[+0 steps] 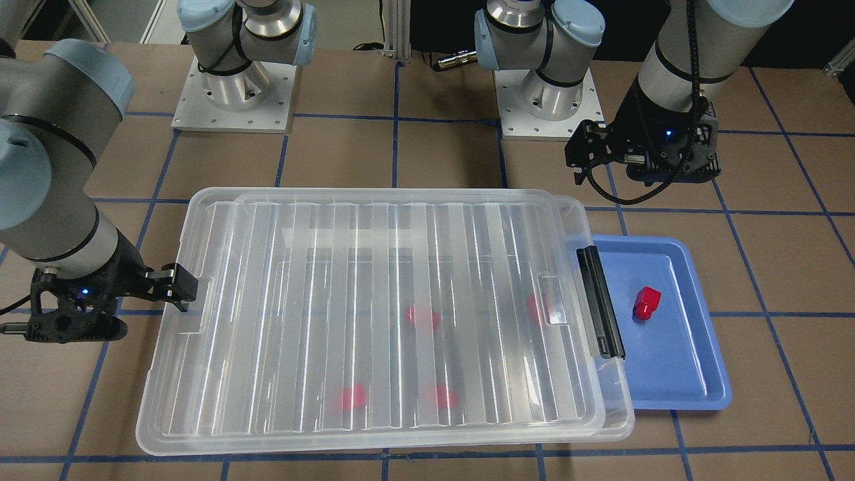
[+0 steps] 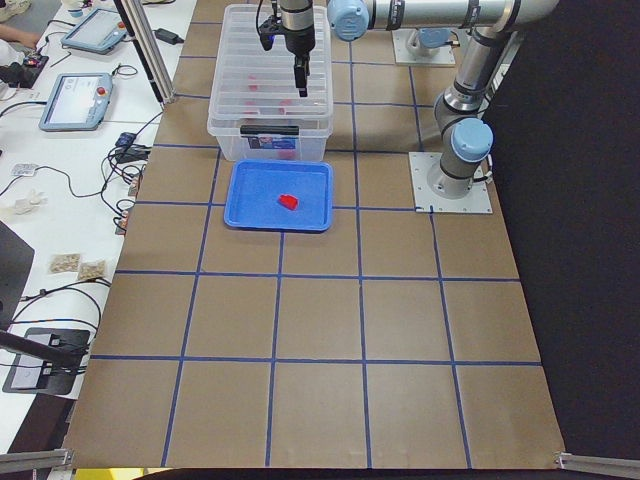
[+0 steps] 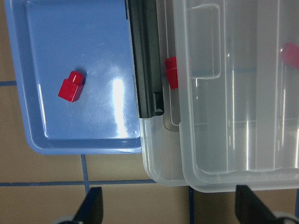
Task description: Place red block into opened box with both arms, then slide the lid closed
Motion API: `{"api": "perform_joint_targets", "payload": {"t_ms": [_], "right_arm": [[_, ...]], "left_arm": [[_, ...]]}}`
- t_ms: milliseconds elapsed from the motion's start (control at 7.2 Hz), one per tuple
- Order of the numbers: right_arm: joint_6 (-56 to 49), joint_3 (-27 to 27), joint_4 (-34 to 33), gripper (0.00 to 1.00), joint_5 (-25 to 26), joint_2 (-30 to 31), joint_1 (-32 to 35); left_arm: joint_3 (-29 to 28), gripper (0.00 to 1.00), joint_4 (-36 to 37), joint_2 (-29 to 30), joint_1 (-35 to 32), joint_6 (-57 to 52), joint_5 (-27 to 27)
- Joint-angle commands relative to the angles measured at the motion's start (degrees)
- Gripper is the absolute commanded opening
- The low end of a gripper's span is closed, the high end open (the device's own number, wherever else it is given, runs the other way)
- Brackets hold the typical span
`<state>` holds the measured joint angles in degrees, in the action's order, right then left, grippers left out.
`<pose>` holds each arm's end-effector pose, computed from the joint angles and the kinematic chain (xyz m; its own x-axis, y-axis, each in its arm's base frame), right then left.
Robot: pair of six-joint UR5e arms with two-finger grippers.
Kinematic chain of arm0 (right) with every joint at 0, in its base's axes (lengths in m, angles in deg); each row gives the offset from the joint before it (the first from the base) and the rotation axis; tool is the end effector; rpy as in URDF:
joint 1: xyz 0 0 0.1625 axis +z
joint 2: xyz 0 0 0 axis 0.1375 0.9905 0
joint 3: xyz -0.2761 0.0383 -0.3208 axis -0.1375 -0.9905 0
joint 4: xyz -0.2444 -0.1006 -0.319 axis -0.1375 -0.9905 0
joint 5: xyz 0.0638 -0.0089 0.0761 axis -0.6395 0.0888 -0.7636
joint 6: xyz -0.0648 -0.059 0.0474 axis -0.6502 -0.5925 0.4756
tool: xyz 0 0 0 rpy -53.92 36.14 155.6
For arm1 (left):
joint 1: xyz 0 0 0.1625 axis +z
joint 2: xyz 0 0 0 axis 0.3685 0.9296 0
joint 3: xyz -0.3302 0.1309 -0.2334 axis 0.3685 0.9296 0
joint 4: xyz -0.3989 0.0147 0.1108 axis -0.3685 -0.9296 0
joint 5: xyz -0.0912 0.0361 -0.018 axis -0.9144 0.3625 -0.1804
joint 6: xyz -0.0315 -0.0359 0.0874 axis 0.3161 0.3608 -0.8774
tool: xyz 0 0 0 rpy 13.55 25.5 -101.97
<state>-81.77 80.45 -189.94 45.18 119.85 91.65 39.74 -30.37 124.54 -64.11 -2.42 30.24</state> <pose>0.0607 -0.6276 0.3621 -0.9970 -0.0642 0.0438 -0.0636 0.9979 0.0156 -0.0904 -0.5015 0.4762 -0.9978 0.0432 -0.0499 0.0391 0.9960 0.0806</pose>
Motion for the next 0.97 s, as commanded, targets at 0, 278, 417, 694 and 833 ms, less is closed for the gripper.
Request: {"api": "perform_joint_targets", "payload": {"t_ms": [0,278,417,694,833], "right_arm": [[-1.68,0.0,-0.98,1.0,0.01,-0.53,-0.16],[-4.94,0.0,-1.24,1.0,0.1,-1.23,-0.94],[-5.29,0.0,-2.2,1.0,0.1,-1.32,-2.17],[-10.72,0.0,-2.39,1.0,0.36,-1.32,-4.63],[-11.88,0.0,-2.39,1.0,0.37,-1.32,-6.73]], "left_arm": [[-0.01,1.0,-0.04,0.01,-0.05,0.0,-0.13],[-0.01,1.0,-0.21,-0.08,-0.05,0.09,0.14],[-0.01,1.0,0.13,0.01,0.12,0.0,0.14],[-0.01,1.0,0.75,0.79,3.52,-0.35,-0.13],[-0.09,1.0,0.75,0.89,6.68,-4.53,0.05]]}}
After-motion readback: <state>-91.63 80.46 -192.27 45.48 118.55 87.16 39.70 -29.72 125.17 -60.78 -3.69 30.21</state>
